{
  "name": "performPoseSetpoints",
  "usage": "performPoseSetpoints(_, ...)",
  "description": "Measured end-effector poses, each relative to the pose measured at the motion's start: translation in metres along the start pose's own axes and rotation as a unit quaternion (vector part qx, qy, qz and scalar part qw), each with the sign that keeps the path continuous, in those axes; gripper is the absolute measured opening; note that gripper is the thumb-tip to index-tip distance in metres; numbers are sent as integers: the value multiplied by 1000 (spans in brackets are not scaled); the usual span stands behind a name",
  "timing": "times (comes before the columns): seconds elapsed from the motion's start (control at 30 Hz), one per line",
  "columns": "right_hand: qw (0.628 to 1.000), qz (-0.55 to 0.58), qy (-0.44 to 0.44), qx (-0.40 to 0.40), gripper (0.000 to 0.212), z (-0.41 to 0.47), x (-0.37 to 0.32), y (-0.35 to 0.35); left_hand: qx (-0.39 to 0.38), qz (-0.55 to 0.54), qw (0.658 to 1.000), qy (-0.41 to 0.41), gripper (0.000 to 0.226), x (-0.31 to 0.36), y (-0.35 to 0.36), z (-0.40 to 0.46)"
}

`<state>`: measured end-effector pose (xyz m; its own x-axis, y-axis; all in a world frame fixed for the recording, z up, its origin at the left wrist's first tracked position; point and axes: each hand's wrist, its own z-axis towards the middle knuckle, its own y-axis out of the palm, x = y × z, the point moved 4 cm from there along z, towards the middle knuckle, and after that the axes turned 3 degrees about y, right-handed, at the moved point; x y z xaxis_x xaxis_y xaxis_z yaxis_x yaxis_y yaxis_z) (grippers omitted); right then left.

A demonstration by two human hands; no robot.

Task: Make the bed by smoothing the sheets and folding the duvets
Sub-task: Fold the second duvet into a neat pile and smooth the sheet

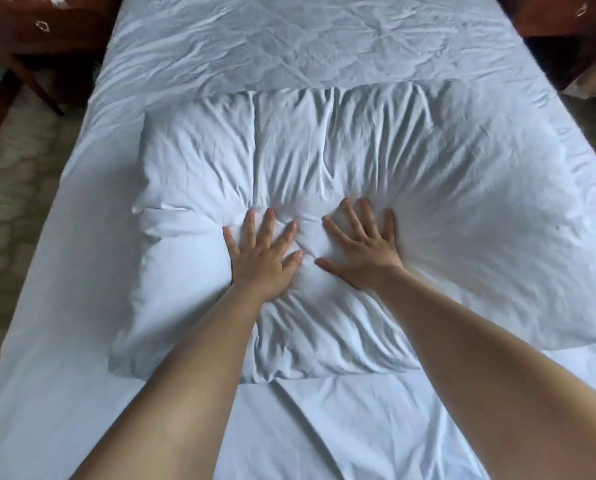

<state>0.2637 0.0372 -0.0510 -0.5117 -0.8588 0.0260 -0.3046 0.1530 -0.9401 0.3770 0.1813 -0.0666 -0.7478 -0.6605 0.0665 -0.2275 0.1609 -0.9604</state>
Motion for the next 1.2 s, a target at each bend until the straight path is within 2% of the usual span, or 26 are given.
performPoseSetpoints(0.23, 998, 45, 31, -25, 78, -56, -23, 21, 35, 20, 999, 35, 63, 7, 2, -37)
performPoseSetpoints(0.33, 996, 67, 32, -39, 80, -78, -29, 30, 51, 38, 997, 49, 70, 6, 5, -58)
performPoseSetpoints(0.47, 996, 68, 25, -44, 88, -97, -32, 40, 24, 63, 996, 52, 59, -1, 13, -92)
performPoseSetpoints(0.63, 994, 71, 5, -85, 94, -140, -39, 56, -38, 89, 995, 12, 60, -4, 22, -141)
performPoseSetpoints(0.83, 992, 65, -26, -102, 80, -182, -31, 40, -120, 87, 989, -15, 63, -8, -4, -183)
performPoseSetpoints(0.93, 990, 101, -24, -92, 70, -194, -30, 18, -129, 71, 988, -37, 61, -14, -23, -198)
performPoseSetpoints(1.03, 988, 124, -7, -88, 69, -197, -26, 1, -124, 58, 989, -51, 59, -21, -39, -205)
performPoseSetpoints(1.2, 994, 87, -18, -59, 67, -173, -29, -22, -90, 69, 993, -29, 55, -18, -57, -184)
